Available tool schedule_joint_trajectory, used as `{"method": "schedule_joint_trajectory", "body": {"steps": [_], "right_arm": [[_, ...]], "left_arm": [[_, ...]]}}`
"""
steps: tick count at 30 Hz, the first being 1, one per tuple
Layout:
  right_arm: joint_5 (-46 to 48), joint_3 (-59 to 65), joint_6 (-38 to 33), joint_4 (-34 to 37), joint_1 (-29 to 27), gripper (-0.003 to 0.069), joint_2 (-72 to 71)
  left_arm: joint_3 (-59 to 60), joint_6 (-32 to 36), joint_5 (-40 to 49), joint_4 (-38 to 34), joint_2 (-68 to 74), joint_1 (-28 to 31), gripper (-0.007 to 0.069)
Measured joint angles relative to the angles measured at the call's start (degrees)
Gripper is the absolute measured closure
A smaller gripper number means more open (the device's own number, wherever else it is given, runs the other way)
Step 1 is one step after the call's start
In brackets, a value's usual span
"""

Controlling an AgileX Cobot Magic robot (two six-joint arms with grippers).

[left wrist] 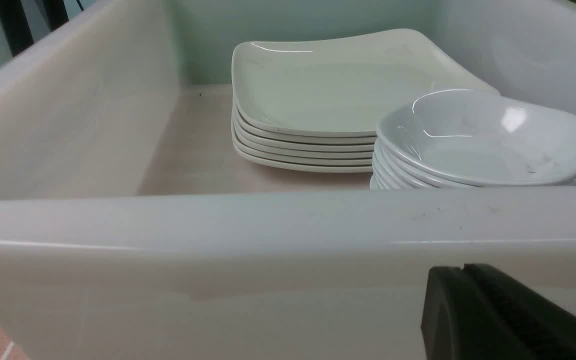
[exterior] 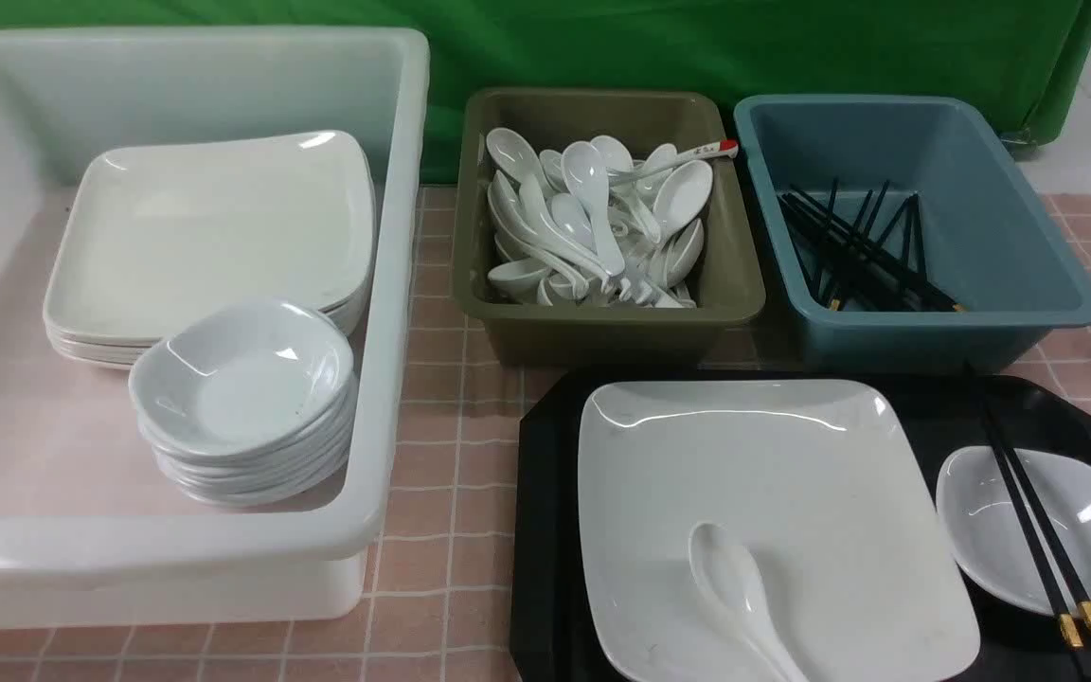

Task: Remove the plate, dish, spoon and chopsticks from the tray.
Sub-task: Use the right arm to grab a pair of chopsticks from the plate

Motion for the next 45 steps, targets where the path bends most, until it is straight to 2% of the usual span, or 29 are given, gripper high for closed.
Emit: {"method": "schedule_joint_trajectory", "body": {"steps": [37, 38, 39, 42, 43, 44, 45], "right_arm": [[0.0, 0.0, 0.62, 0.09, 0.0, 0.0412, 0.0], [-0.13, 0.0, 5.23, 2.03, 0.0, 0.0412, 0.0], [-0.23, 0.0, 6.04, 3.07, 0.0, 0.0412, 0.0], [-0.25, 0.1, 27.67, 15.48, 0.0, 0.0412, 0.0], [-0.26, 0.1, 30.09, 16.5, 0.0, 0.0412, 0.0], [-0.19, 0.1, 38.18, 19.07, 0.0, 0.0412, 0.0], [-0.19, 0.1, 39.0, 19.29, 0.0, 0.0412, 0.0]], "left_arm": [[0.0, 0.0, 0.0, 0.0, 0.0, 0.0, 0.0602], [0.0, 0.0, 0.0, 0.0, 0.0, 0.0, 0.0602], [0.0, 0.0, 0.0, 0.0, 0.0, 0.0, 0.0602], [0.0, 0.0, 0.0, 0.0, 0.0, 0.0, 0.0602], [0.0, 0.0, 0.0, 0.0, 0.0, 0.0, 0.0602], [0.0, 0.0, 0.0, 0.0, 0.0, 0.0, 0.0602], [0.0, 0.0, 0.0, 0.0, 0.0, 0.0, 0.0602]]}}
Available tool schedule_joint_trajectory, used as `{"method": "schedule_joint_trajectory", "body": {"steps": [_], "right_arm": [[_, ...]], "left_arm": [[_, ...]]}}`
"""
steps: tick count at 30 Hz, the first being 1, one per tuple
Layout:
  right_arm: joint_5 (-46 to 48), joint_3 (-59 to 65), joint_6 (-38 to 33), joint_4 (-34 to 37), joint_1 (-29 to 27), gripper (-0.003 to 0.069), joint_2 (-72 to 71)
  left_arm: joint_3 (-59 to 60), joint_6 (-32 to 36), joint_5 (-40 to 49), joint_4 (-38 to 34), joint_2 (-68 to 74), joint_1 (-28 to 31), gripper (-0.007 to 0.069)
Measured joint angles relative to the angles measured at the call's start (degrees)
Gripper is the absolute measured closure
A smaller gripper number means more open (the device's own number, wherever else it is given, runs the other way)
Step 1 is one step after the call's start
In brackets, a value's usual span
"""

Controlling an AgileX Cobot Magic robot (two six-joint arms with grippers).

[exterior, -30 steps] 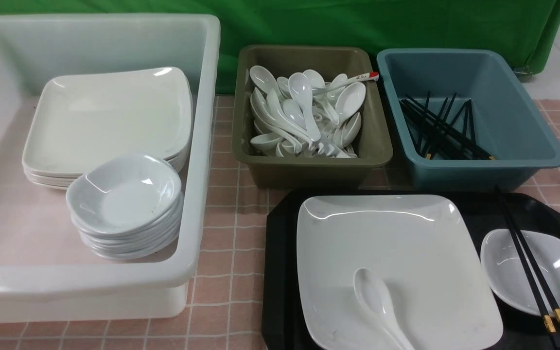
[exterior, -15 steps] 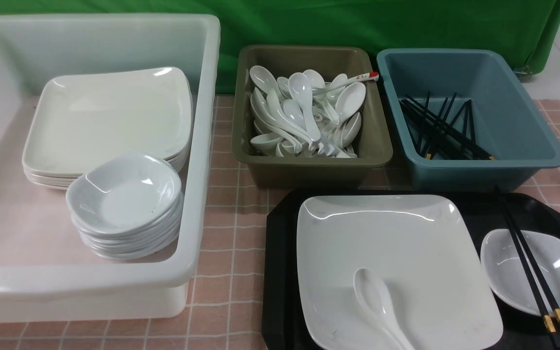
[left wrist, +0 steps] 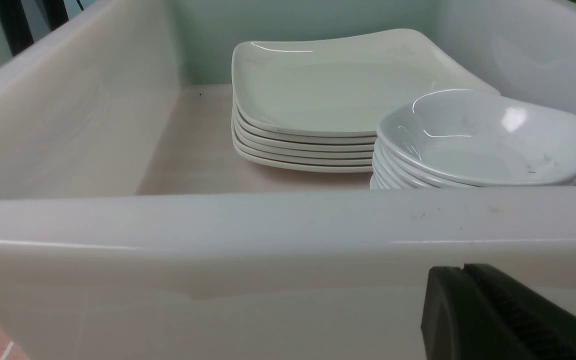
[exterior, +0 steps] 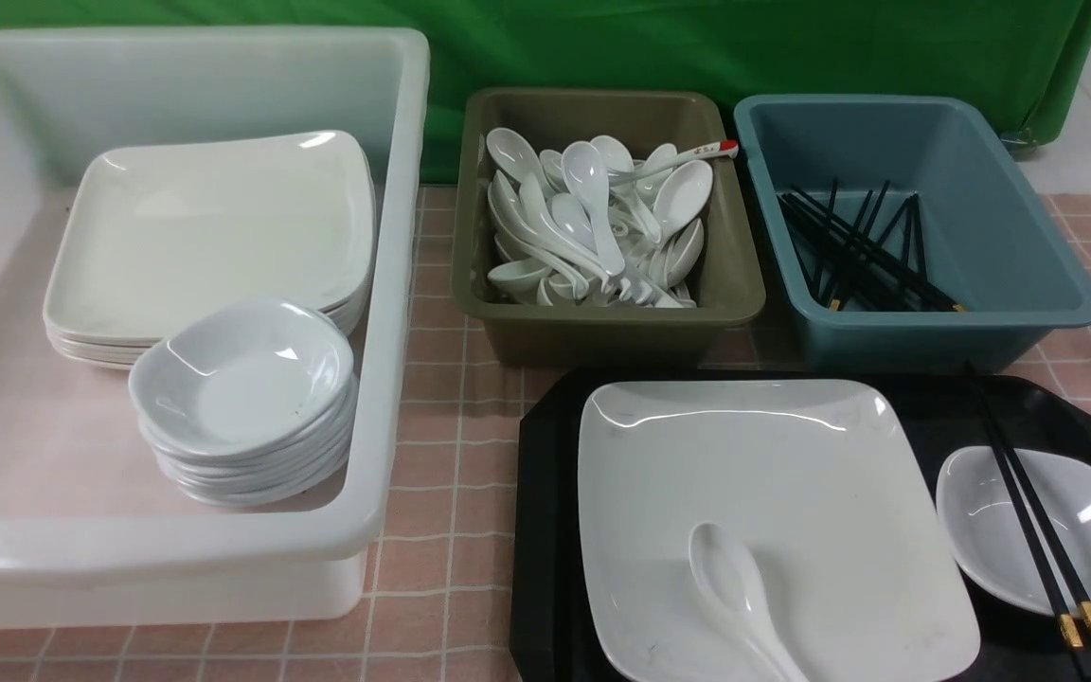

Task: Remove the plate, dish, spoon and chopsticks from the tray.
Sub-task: Use the right arm to grab a pair of chopsticks from the plate

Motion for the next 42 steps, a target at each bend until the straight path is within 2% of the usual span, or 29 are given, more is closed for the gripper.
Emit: {"method": "schedule_joint_trajectory", "body": {"steps": [2, 4, 8, 9, 10, 11, 12, 13, 14, 16, 18, 20, 21, 22, 24, 28, 29, 30, 31, 34, 42], "right_arm": [[0.05, 0.04, 6.33, 1.6, 0.0, 0.0412, 0.0], [-1.05, 0.18, 7.96, 1.99, 0.0, 0.0412, 0.0], [-6.41, 0.39, 8.49, 2.28, 0.0, 0.0426, 0.0], [-11.85, 0.33, 6.81, 2.27, 0.0, 0.0468, 0.0], [-12.34, 0.27, 6.0, 2.27, 0.0, 0.0483, 0.0], [-14.33, -1.77, 1.38, 2.33, 0.0, 0.0557, 0.27], [-14.4, -1.77, 0.62, 2.33, 0.0, 0.0567, 0.27], [-14.27, -5.25, -4.68, 2.37, 0.0, 0.0615, 1.55], [-12.33, -9.1, -12.04, 2.39, 0.0, 0.0626, 3.98], [-5.78, -16.43, -22.1, 2.04, 0.0, 0.0628, 10.39], [-1.28, -20.89, -25.89, 1.05, 0.0, 0.0628, 15.46], [14.17, -30.1, -28.92, -2.79, 0.0, 0.0622, 28.94], [15.16, -31.23, -28.91, -3.37, 0.0, 0.0618, 30.97], [20.58, -34.21, -28.85, -5.07, 0.0, 0.06, 37.01], [25.24, -37.02, -28.8, -6.98, 0.0, 0.0564, 43.73], [28.59, -43.52, -28.79, -11.88, 0.0, 0.0321, 62.44], [28.59, -44.11, -28.85, -12.11, 0.0, 0.03, 63.17], [28.72, -46.58, -29.12, -12.62, 0.0, 0.023, 68.5], [28.99, -47.87, -30.07, -12.7, 0.0, 0.0202, 70.94], [30.66, -52.46, -32.81, -12.8, 0.0, 0.0153, 78.8], [34.27, -58.1, -40.04, -12.97, 0.0, 0.014, 93.32]], "left_arm": [[0.0, 0.0, 0.0, 0.0, 0.0, 0.0, 0.0602], [0.0, 0.0, 0.0, 0.0, 0.0, 0.0, 0.0602], [0.0, 0.0, 0.0, 0.0, 0.0, 0.0, 0.0602], [0.0, 0.0, 0.0, 0.0, 0.0, 0.0, 0.0602], [0.0, 0.0, 0.0, 0.0, 0.0, 0.0, 0.0601], [0.0, 0.0, 0.0, 0.0, 0.0, 0.0, 0.0601], [0.0, 0.0, 0.0, 0.0, 0.0, 0.0, 0.0601], [0.0, 0.0, 0.0, 0.0, 0.0, 0.0, 0.0601], [0.0, 0.0, 0.0, 0.0, 0.0, 0.0, 0.0601], [0.0, 0.0, 0.0, 0.0, 0.0, 0.0, 0.0601], [0.0, 0.0, 0.0, 0.0, 0.0, 0.0, 0.0601], [0.0, 0.0, 0.0, 0.0, 0.0, 0.0, 0.0601], [0.0, 0.0, 0.0, 0.0, 0.0, 0.0, 0.0601], [0.0, 0.0, 0.0, 0.0, 0.0, 0.0, 0.0601], [0.0, 0.0, 0.0, 0.0, 0.0, 0.0, 0.0601], [0.0, 0.0, 0.0, 0.0, 0.0, 0.0, 0.0601], [0.0, 0.0, 0.0, 0.0, 0.0, 0.0, 0.0601], [0.0, 0.0, 0.0, 0.0, 0.0, 0.0, 0.0601], [0.0, 0.0, 0.0, 0.0, 0.0, 0.0, 0.0601], [0.0, 0.0, 0.0, 0.0, 0.0, 0.0, 0.0601], [0.0, 0.0, 0.0, 0.0, 0.0, 0.0, 0.0603]]}}
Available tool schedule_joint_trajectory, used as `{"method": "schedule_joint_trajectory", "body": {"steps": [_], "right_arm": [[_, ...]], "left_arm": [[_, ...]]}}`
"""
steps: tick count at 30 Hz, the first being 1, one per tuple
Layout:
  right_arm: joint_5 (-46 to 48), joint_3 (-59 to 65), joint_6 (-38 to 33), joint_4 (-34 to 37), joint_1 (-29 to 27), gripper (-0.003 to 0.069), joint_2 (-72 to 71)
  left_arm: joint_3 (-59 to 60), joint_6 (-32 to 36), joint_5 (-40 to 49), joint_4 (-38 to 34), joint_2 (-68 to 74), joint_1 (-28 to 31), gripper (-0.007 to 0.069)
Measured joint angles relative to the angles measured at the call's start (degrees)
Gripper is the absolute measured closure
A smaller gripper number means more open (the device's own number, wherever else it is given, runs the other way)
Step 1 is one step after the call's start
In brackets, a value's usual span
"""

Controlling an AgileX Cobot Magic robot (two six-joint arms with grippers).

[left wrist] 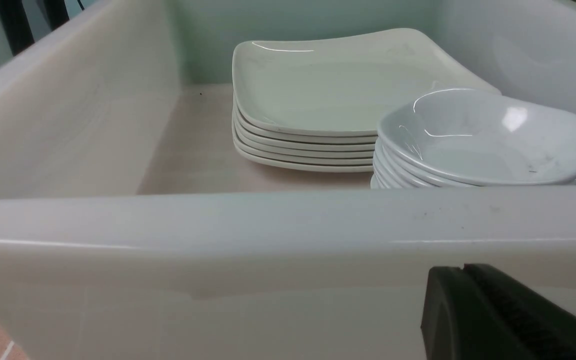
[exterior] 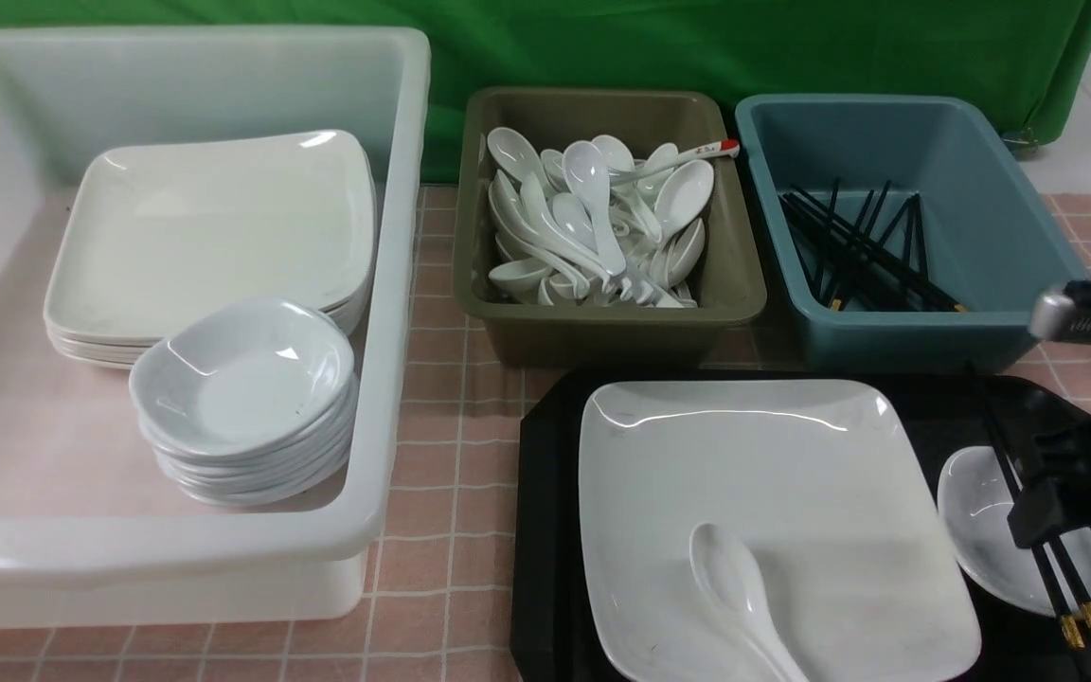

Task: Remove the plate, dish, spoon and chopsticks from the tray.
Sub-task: Use the right arm to grab a pair of chopsticks from the plate

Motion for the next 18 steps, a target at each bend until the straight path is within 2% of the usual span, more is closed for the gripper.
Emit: {"method": "schedule_joint_trajectory", "body": {"steps": [12, 15, 16, 17, 18], "right_arm": [[-2.02, -0.29, -1.35, -2.87, 0.0, 0.0151, 6.55], [-1.96, -0.29, -1.4, -2.92, 0.0, 0.0258, 7.39], [-1.66, -0.29, -1.72, -2.92, 0.0, 0.0316, 7.66], [-1.65, -0.29, -1.88, -2.97, 0.0, 0.0327, 7.77], [-1.34, -0.22, -2.22, -2.94, 0.0, 0.0372, 7.89]], "left_arm": [[0.0, 0.0, 0.0, 0.0, 0.0, 0.0, 0.0603], [0.0, 0.0, 0.05, 0.0, 0.0, 0.0, 0.0603], [0.0, 0.0, 0.05, 0.0, 0.0, 0.0, 0.0603], [0.0, 0.0, 0.05, 0.0, 0.0, 0.0, 0.0603], [0.0, 0.0, 0.05, 0.0, 0.0, 0.0, 0.0603]]}}
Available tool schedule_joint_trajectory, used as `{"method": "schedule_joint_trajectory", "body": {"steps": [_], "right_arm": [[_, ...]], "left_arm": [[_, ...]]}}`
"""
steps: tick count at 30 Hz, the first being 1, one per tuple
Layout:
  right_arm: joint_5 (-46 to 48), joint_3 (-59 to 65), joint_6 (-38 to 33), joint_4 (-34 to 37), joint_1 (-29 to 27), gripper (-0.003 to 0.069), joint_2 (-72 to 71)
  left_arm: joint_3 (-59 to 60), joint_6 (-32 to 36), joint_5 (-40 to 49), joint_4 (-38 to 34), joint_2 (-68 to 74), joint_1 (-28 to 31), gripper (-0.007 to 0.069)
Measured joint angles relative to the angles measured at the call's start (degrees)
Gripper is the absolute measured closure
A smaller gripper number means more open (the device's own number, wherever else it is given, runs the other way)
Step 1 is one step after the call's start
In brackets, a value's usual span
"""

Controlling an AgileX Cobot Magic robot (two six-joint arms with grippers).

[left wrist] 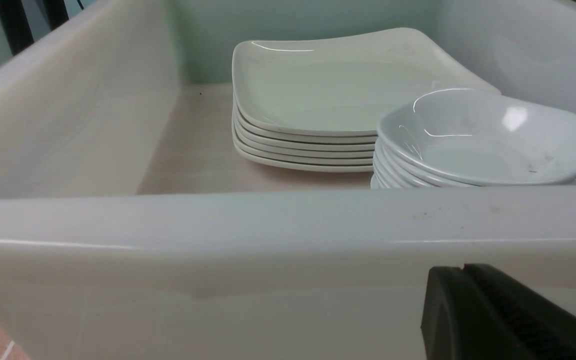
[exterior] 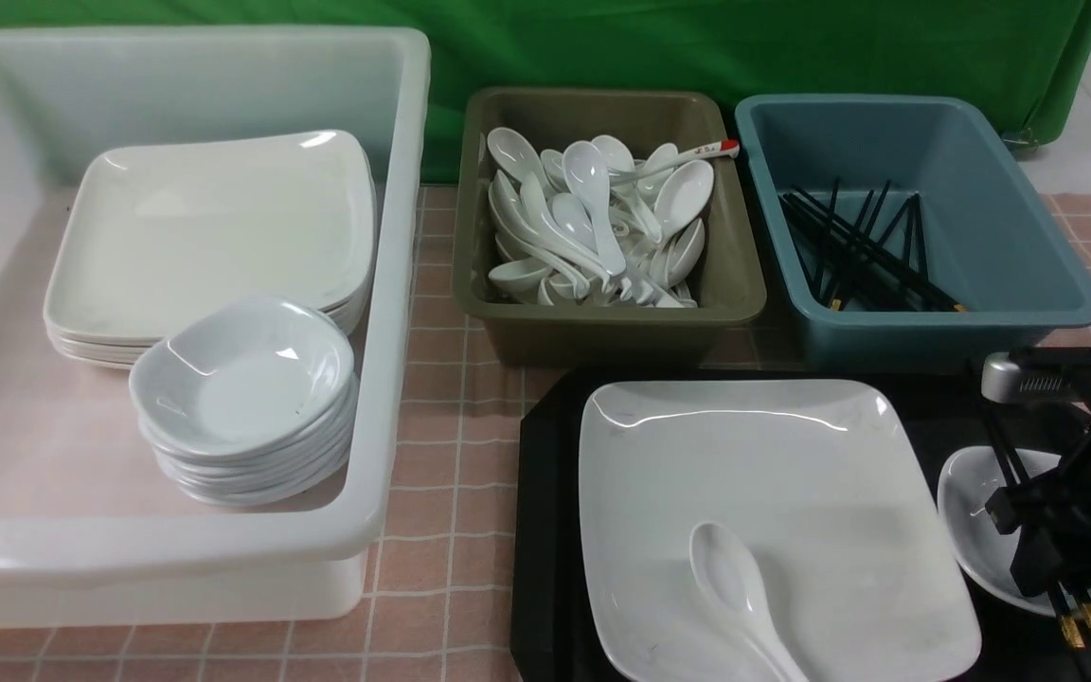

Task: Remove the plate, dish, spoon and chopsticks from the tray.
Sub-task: Use the right arm to grab a pair of chopsticks from the plate, then use the right arm to put the chopsticks into the small storage box on the right

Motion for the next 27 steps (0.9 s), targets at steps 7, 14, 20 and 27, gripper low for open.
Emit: {"method": "schedule_joint_trajectory", "body": {"steps": [7, 14, 20, 27], "right_arm": [[4.96, 0.0, -0.78, 0.54, 0.0, 0.049, -0.89], [11.8, 0.0, -1.25, 1.98, 0.0, 0.049, -7.78], [12.56, -0.7, -1.18, 3.09, 0.0, 0.049, -17.2], [-11.52, -9.24, 1.45, 3.49, 0.0, 0.049, -21.2]], "left_arm": [[0.0, 0.0, 0.0, 0.0, 0.0, 0.0, 0.0601], [0.0, 0.0, 0.0, 0.0, 0.0, 0.0, 0.0601], [0.0, 0.0, 0.0, 0.0, 0.0, 0.0, 0.0601], [0.0, 0.0, 0.0, 0.0, 0.0, 0.0, 0.0601]]}}
